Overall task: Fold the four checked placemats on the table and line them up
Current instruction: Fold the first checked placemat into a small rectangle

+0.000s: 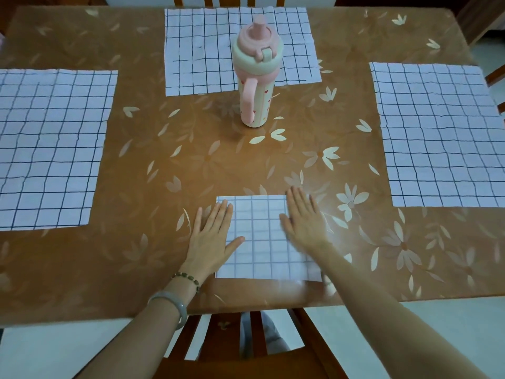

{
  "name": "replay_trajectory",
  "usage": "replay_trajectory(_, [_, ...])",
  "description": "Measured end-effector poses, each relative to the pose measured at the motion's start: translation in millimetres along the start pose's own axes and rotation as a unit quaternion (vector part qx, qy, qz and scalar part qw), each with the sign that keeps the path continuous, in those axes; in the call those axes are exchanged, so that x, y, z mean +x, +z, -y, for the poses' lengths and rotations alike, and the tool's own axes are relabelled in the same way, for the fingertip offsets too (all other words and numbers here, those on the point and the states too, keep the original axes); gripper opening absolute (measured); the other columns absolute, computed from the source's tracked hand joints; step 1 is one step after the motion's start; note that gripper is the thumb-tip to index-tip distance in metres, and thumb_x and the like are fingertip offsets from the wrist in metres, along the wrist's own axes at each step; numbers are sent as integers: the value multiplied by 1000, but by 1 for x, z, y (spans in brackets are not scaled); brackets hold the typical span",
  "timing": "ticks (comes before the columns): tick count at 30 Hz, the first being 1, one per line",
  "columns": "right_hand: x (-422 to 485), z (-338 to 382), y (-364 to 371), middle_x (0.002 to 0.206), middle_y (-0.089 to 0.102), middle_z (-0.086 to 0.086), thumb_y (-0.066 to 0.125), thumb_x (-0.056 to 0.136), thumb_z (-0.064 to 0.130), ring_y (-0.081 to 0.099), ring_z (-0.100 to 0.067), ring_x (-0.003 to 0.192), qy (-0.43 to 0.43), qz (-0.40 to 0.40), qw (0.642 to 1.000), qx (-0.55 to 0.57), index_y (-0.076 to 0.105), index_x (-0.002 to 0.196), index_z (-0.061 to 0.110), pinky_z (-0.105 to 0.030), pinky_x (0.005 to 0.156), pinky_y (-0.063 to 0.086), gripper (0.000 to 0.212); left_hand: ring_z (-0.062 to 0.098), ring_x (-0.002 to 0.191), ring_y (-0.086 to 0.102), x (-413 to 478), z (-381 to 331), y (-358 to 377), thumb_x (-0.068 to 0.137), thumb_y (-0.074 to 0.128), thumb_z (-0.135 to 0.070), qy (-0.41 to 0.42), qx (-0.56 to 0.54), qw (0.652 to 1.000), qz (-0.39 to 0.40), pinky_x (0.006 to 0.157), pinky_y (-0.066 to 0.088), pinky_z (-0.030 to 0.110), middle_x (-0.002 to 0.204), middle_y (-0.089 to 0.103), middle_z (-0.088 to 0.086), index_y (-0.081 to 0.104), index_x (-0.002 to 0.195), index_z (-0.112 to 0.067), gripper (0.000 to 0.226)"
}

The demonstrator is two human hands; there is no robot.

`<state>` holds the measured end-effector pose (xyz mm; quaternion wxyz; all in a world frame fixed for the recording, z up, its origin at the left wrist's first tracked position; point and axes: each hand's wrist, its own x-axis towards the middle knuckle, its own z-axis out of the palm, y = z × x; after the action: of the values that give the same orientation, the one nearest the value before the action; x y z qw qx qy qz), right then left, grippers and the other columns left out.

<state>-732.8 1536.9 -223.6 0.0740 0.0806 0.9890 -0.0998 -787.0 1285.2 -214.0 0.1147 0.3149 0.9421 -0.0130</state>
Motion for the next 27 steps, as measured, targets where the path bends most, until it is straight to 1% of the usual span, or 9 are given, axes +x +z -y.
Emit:
replay_trajectory(5, [-9,-31,-13,155,24,-13,14,97,45,15,-23,144,20,16,999,-29,23,147,3,-38,117,-10,67,20,147,14,-6,31,-4,94,11,-68,65,38,997,-5,119,4,49,158,24,8,22,151,-8,83])
replay_trajectory(7, [-9,-29,-13,155,24,-13,13,97,46,13,-23,144,21,24,999,-35,21,148,3,-37,116,-13,67,21,147,14,-5,31,-14,93,9,-69,60,38,997,-11,119,3,48,158,21,10,21,151,-6,87])
replay_trajectory(9, [-9,-28,-14,154,25,-14,10,97,46,16,-25,144,21,24,999,-38,23,147,2,-36,116,-15,68,24,148,5,4,13,-25,92,7,-70,47,17,999,-14,119,-1,46,160,8,10,11,152,-5,89])
replay_trajectory(11, [-9,-28,-14,154,27,-14,8,97,47,19,-26,143,20,24,999,-39,24,147,2,-37,116,-14,69,23,147,-12,18,-21,-33,91,3,-71,49,-23,998,-11,118,-10,44,159,-10,7,-6,151,-8,88])
replay_trajectory(13, [-9,-29,-13,154,26,-14,8,98,47,20,-27,144,19,19,999,-42,24,147,2,-39,117,-12,69,19,145,-21,26,-55,-30,90,2,-71,56,-42,998,6,118,-13,42,158,-18,5,-13,150,-9,87])
replay_trajectory(16, [-8,-30,-10,155,24,-13,4,97,49,19,-27,144,19,8,999,-44,20,147,3,-43,116,-5,70,20,148,-9,22,-82,-14,93,8,-70,60,-46,997,26,119,-3,45,161,-4,7,-2,152,-8,86])
replay_trajectory(20, [-8,-32,-9,155,23,-12,9,97,48,19,-29,144,18,-2,999,-40,14,147,4,-46,116,-1,67,20,148,12,4,-66,0,95,12,-66,60,-36,997,38,118,12,48,159,18,9,16,151,-7,82])
replay_trajectory(24, [-8,-30,-10,155,25,-13,17,96,46,21,-32,143,19,-3,999,-32,12,146,5,-43,115,-5,65,18,148,9,-11,-24,4,97,12,-63,36,-33,998,28,118,10,47,159,15,5,19,152,-9,77])
replay_trajectory(27, [-9,-30,-11,156,21,-11,16,96,46,16,-30,145,22,2,999,-46,11,147,7,-40,115,-12,65,15,148,-2,-23,5,3,97,11,-62,-3,-32,999,21,118,7,47,160,12,5,14,153,-12,75])
